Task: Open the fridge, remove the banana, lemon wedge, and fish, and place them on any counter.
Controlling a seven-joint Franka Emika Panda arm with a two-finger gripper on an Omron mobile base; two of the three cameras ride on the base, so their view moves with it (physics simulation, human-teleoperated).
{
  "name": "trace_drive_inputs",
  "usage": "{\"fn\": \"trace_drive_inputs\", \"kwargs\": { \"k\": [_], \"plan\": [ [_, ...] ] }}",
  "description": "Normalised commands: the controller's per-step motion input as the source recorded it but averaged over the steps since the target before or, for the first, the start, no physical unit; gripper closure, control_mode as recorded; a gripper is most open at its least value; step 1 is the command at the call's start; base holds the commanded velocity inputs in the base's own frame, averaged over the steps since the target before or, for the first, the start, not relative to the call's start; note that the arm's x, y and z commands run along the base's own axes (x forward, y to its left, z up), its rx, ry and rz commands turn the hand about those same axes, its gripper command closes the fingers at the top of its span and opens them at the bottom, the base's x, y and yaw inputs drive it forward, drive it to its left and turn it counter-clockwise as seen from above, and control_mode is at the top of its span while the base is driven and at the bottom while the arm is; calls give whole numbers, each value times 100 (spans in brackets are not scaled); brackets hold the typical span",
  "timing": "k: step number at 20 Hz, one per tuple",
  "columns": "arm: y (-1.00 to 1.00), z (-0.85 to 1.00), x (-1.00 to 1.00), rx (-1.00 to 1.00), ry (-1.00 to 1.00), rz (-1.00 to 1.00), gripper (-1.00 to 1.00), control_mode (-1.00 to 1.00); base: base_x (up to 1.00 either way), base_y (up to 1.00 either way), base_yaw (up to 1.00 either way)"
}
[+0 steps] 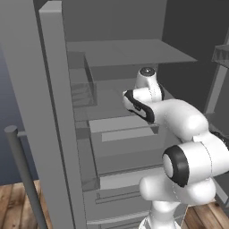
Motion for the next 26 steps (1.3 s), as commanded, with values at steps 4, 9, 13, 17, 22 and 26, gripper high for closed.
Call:
{"fn": "trace_drive_inputs", "kwargs": {
  "k": [4,9,13,17,22,26],
  "plan": [
    [0,-19,36,1,-4,-3,-100,-100,0,0,0],
    [0,-2,40,0,-3,-4,-100,-100,0,0,0],
    [0,-9,34,1,0,-5,-100,-100,0,0,0],
    [0,-20,31,3,0,-5,-100,-100,0,0,0],
    [0,-33,14,5,0,-4,-100,-100,0,0,0],
    [-2,-64,0,8,0,-3,-100,-100,0,0,0]
  ]
}}
